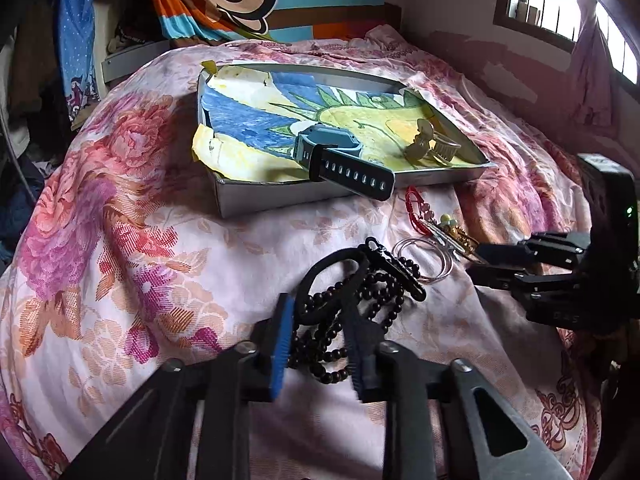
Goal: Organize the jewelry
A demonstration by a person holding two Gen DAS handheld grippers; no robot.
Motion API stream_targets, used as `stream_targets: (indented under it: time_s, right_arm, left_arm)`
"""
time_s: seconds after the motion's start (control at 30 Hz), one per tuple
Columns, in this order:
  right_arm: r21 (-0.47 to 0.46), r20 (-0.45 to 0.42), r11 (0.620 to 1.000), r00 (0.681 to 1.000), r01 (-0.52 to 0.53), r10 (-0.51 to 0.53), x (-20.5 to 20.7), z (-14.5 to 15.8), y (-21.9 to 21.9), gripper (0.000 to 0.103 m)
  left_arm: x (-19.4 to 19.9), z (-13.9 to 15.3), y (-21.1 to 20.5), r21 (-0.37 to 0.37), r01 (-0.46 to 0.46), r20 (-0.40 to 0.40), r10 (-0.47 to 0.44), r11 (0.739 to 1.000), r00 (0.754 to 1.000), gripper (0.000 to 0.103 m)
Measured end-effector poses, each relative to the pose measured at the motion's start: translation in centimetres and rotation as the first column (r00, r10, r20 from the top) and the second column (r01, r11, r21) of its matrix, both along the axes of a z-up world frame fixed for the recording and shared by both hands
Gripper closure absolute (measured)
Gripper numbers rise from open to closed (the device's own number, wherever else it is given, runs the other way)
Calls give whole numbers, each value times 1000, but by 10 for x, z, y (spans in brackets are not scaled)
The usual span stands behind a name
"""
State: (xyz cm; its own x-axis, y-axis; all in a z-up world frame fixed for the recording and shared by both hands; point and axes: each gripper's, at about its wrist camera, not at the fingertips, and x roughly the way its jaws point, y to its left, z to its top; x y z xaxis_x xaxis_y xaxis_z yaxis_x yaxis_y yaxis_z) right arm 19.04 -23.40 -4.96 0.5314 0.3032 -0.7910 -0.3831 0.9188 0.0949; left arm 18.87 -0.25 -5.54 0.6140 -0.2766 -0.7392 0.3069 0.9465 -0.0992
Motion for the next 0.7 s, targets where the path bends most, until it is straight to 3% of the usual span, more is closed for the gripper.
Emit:
stream_targets:
  time_s: [0.13, 0.4, 0.7]
  right_arm:
    - [0, 0, 1000, 1000, 0, 0, -1, 1, 0, 99]
    - [30, 57, 999, 998, 32, -33, -5, 18, -9, 100]
    - [91, 130, 994, 989, 58, -69, -10, 43, -21, 100]
  left_arm:
    - [-3, 2, -1, -16, 8, 11, -8, 1000, 1000, 96]
    - [-7, 6, -6, -3, 13, 28, -13, 1000, 1000, 99]
    - [-17, 23, -5, -54, 17, 91, -12, 998, 996, 100]
